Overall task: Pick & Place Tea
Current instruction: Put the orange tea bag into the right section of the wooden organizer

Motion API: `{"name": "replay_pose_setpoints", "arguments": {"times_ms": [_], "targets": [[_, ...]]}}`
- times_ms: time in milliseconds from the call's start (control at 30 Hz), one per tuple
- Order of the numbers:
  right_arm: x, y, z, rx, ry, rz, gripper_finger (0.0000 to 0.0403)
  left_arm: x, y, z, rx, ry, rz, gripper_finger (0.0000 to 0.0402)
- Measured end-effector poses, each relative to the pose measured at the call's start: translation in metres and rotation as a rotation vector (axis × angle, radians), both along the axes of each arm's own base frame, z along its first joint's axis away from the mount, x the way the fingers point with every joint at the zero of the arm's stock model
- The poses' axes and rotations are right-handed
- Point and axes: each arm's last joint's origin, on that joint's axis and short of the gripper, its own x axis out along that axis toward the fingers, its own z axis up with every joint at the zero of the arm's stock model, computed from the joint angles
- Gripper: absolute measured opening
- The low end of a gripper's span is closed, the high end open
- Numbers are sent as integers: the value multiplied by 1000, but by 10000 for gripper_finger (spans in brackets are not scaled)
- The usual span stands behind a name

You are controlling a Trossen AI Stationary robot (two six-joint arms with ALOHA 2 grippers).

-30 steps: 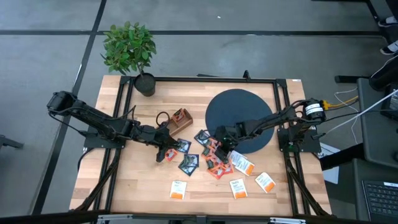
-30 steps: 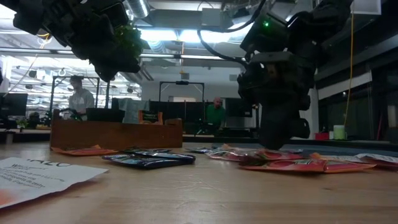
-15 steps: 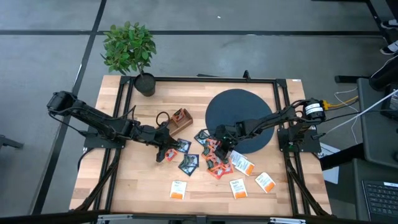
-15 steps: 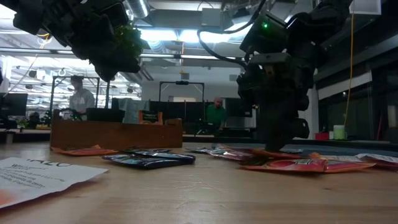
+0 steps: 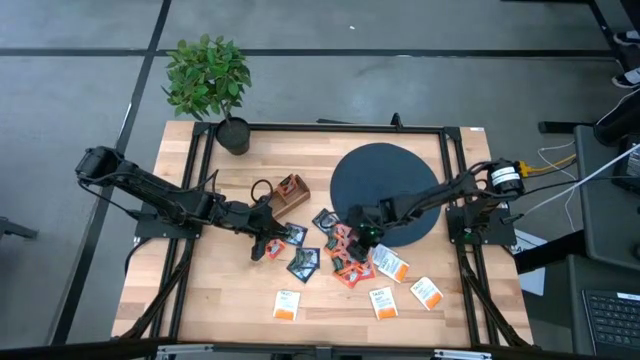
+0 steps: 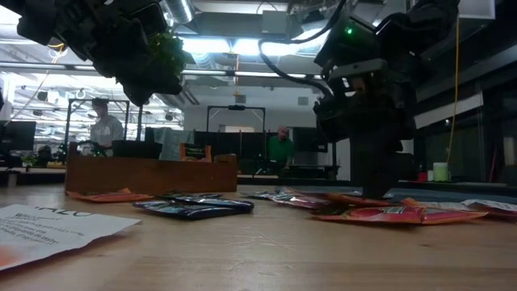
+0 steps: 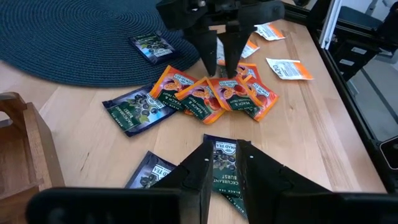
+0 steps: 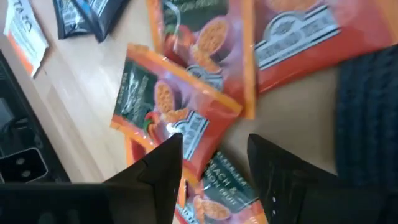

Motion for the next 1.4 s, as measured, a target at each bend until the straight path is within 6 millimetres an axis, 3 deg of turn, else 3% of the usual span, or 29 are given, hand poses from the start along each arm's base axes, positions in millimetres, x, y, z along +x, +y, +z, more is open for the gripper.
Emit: {"name": "replay_pose_setpoints", "arguments": {"times_ms": [267,567,767,1100,1233,1400], "targets": [[1,4,1,-8,-12,-6,181,8,-9,-4,-9,-3,-33,63],[1,4,1,-11,-14,-5,181,64,-33,-13,128,83,-114,57],[1,5,1,-21,-21,16,182,90,-40,-27,188,140,-134,58],[0,5,0,-30,-29,48,182,106,-73,-56,749,199,-196,59],[0,5,0,-34,-29,66,182,114,-88,-57,878,164,-235,59],[-1,5,1,-33,-41,93,182,121,-89,-50,956,141,-246,67]]}}
